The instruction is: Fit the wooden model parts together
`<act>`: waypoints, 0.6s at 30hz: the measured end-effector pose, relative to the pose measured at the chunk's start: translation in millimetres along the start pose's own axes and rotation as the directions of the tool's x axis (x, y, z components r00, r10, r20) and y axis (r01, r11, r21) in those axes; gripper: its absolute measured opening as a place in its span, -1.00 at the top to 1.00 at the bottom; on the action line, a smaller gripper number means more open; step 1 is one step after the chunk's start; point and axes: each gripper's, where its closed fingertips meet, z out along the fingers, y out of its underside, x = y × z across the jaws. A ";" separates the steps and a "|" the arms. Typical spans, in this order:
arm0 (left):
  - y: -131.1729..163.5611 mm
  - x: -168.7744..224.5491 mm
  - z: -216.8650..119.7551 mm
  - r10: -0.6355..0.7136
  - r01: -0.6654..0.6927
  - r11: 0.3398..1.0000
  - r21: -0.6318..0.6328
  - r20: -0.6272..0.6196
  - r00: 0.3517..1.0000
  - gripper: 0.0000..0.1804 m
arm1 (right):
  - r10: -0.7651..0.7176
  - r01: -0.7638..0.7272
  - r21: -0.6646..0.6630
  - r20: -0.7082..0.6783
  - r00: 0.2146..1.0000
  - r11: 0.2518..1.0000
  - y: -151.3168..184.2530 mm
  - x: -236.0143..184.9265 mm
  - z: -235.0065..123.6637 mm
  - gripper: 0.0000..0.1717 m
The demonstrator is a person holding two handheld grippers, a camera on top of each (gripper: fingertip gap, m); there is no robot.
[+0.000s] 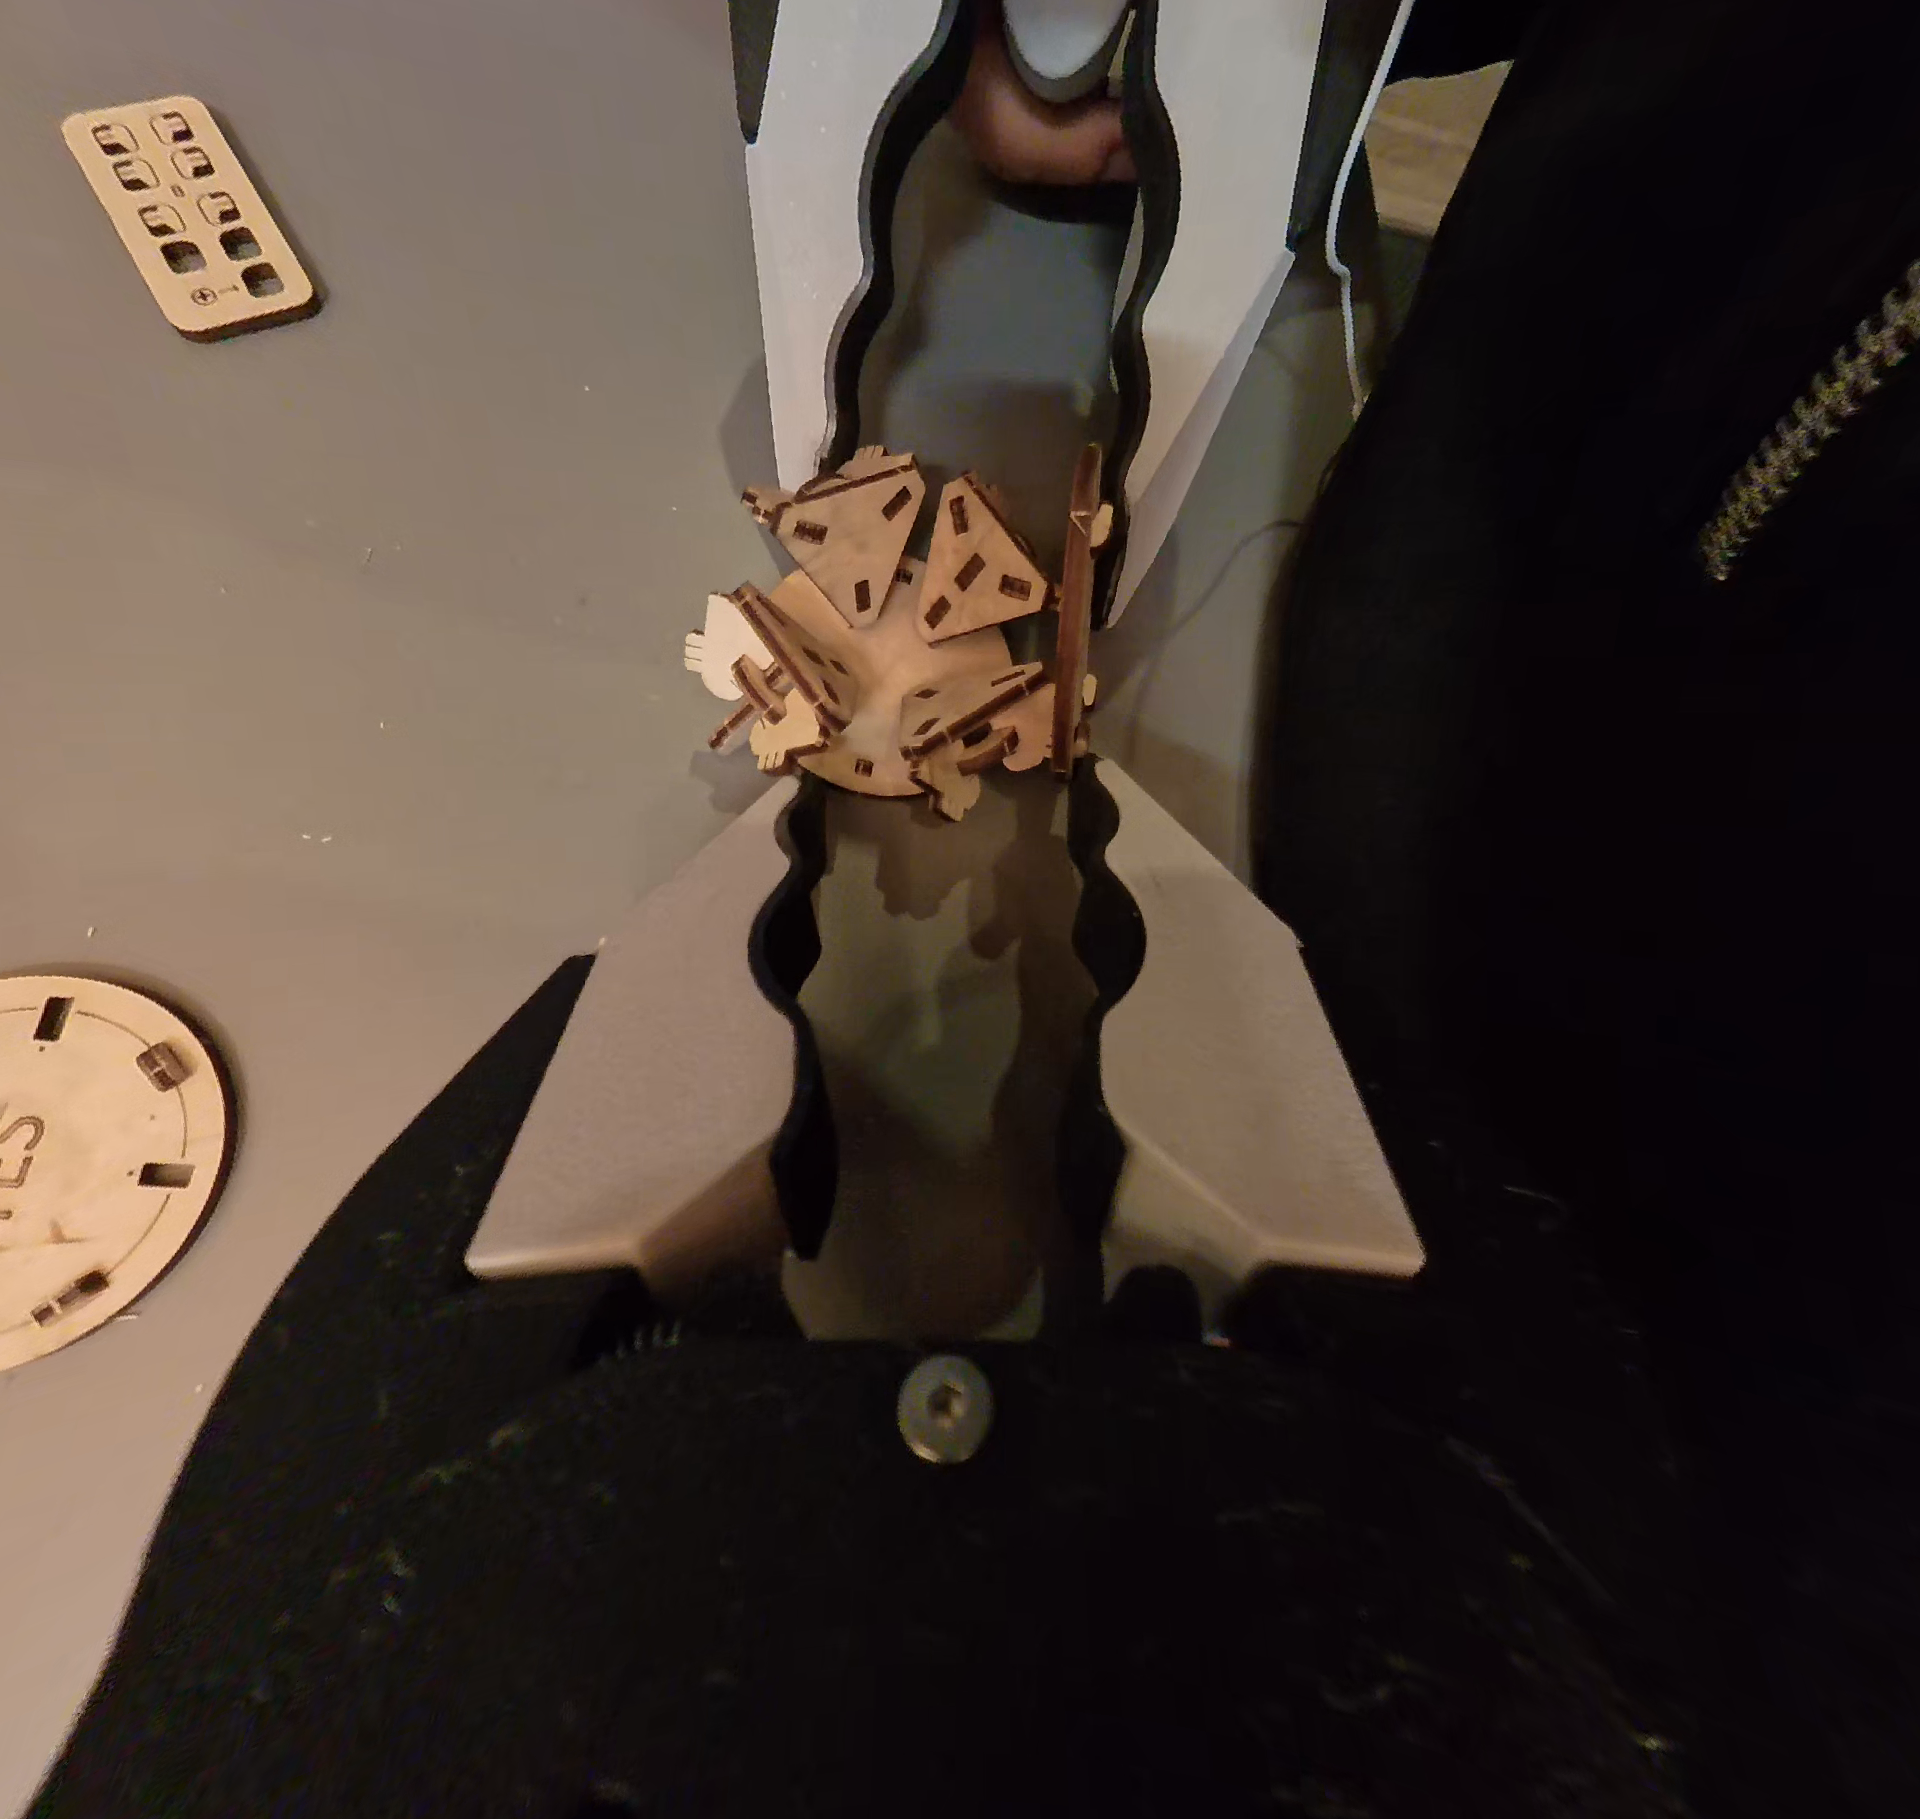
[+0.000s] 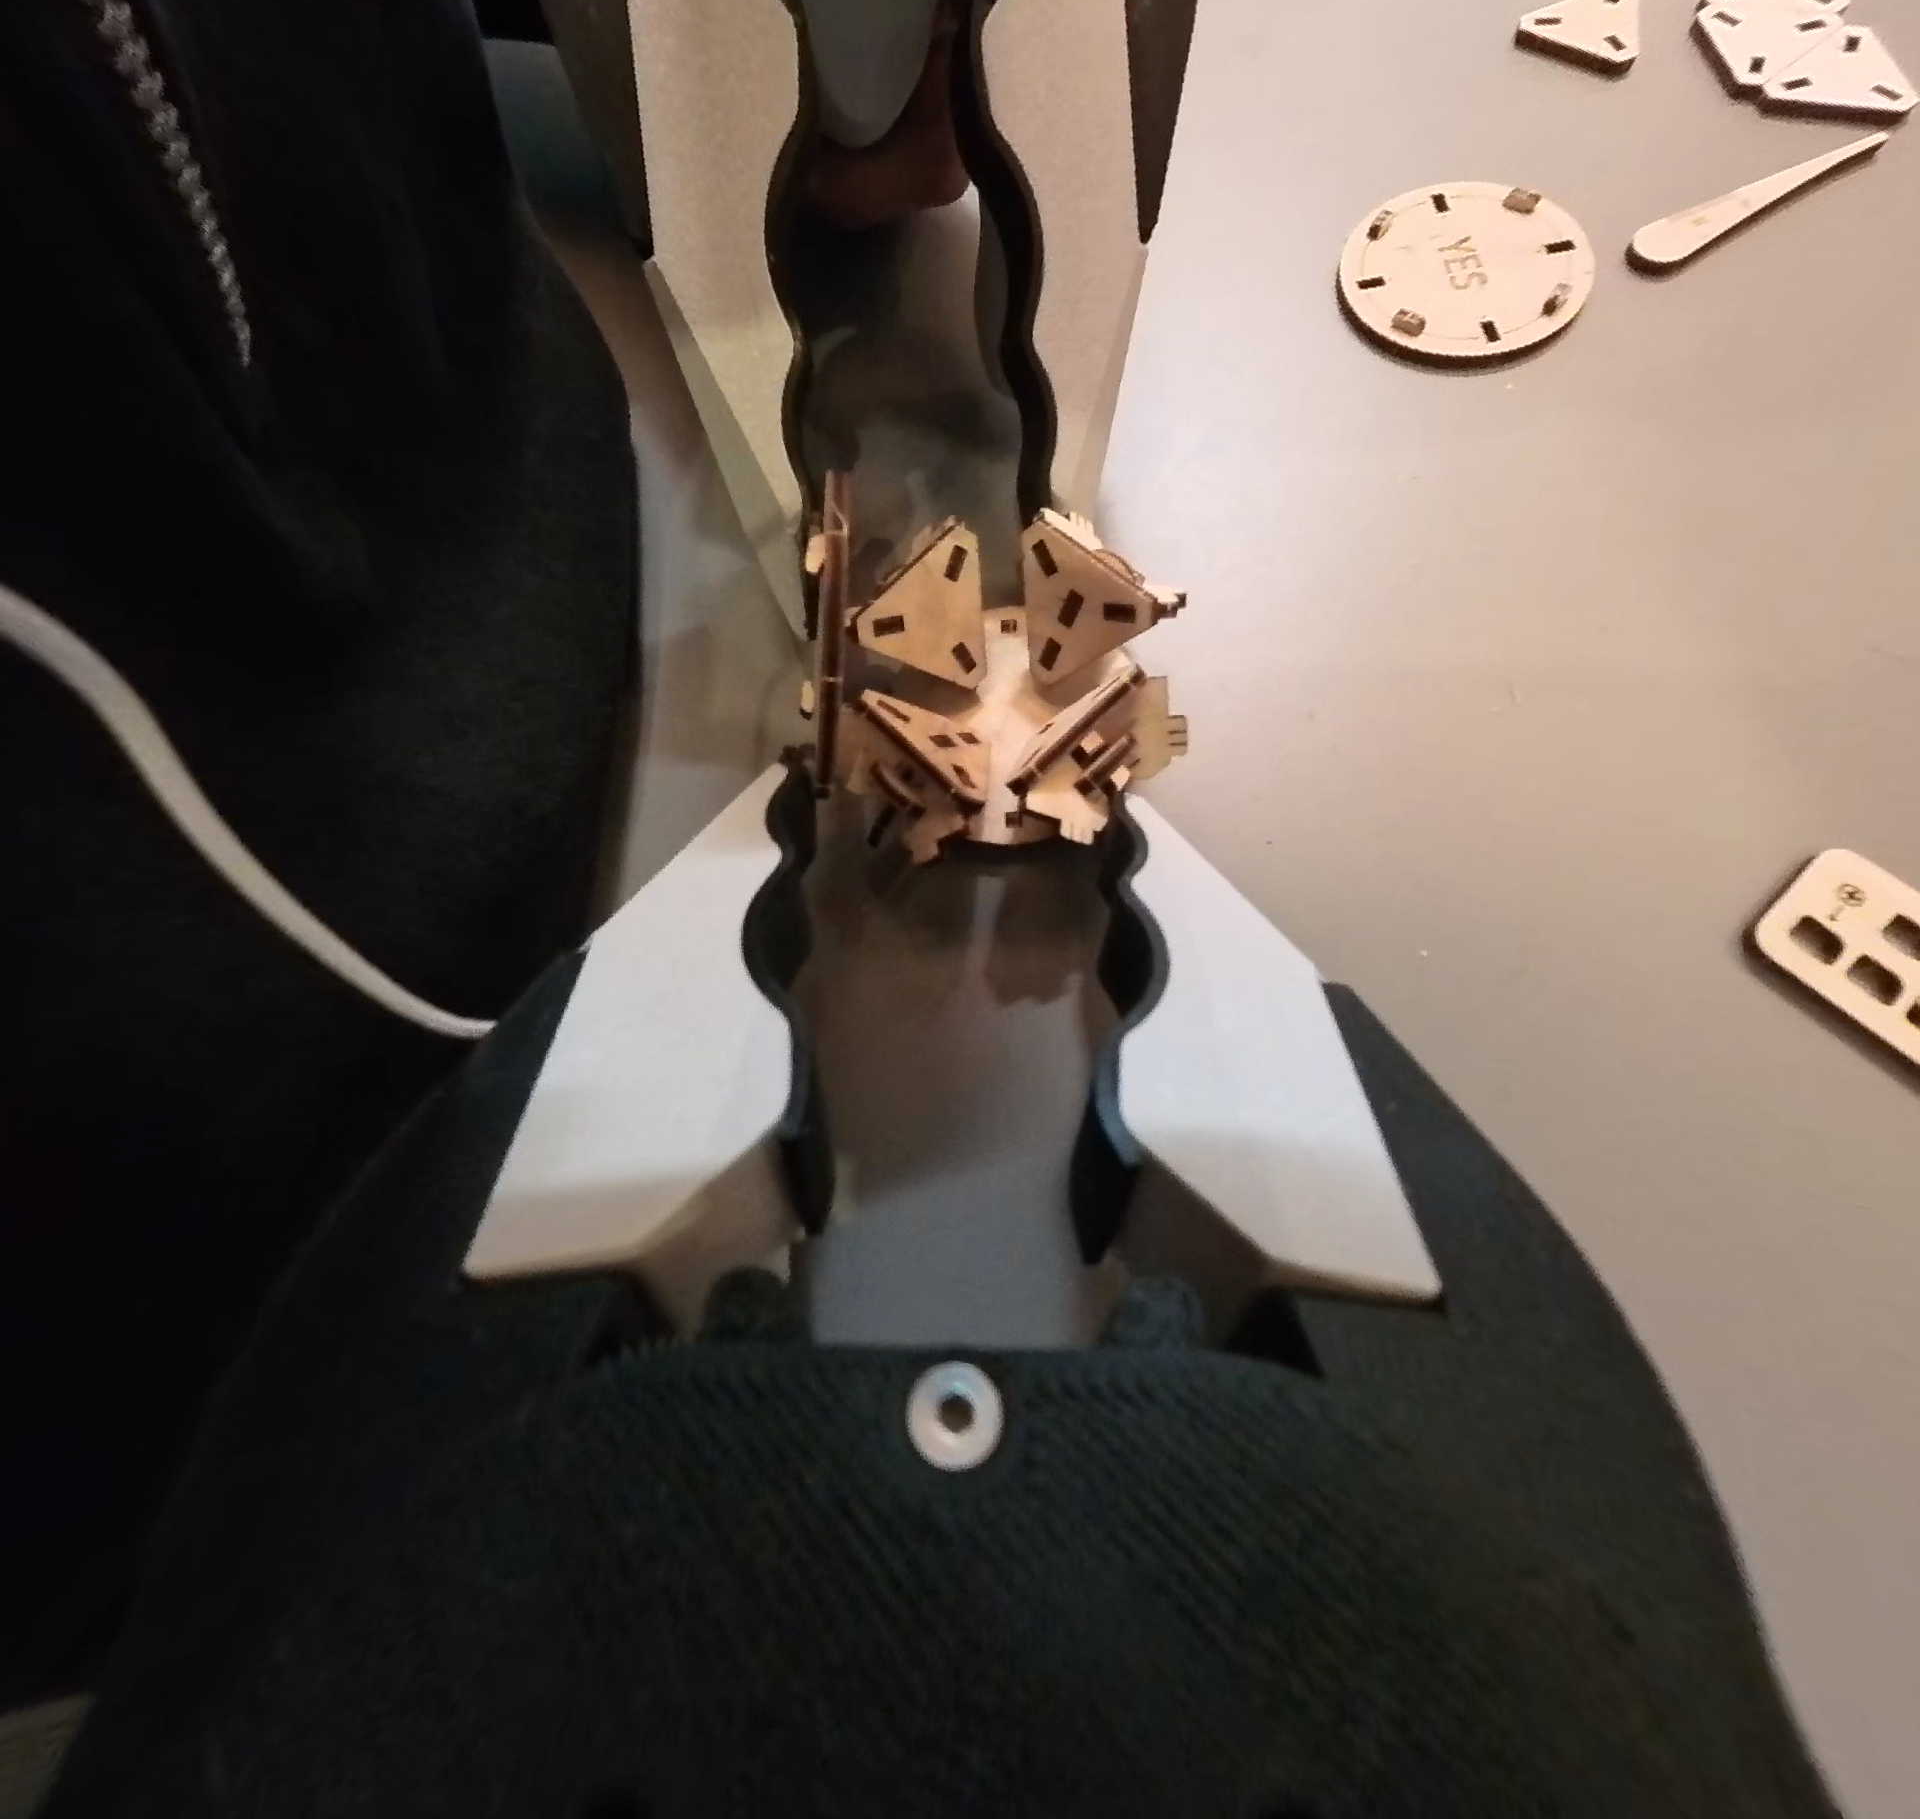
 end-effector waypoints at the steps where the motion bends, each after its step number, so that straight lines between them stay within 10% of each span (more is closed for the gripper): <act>1: 0.0 0.0 0.0 0.000 0.000 1.000 0.001 0.000 1.000 0.50 | 0.001 -0.001 0.000 0.001 1.000 1.000 0.0 0.0 -0.1 0.37; 18: -0.6 0.0 -1.0 -0.062 0.062 0.998 0.012 -0.017 0.998 0.52 | 0.083 -0.083 0.013 0.006 0.997 0.996 -1.3 0.9 0.0 0.33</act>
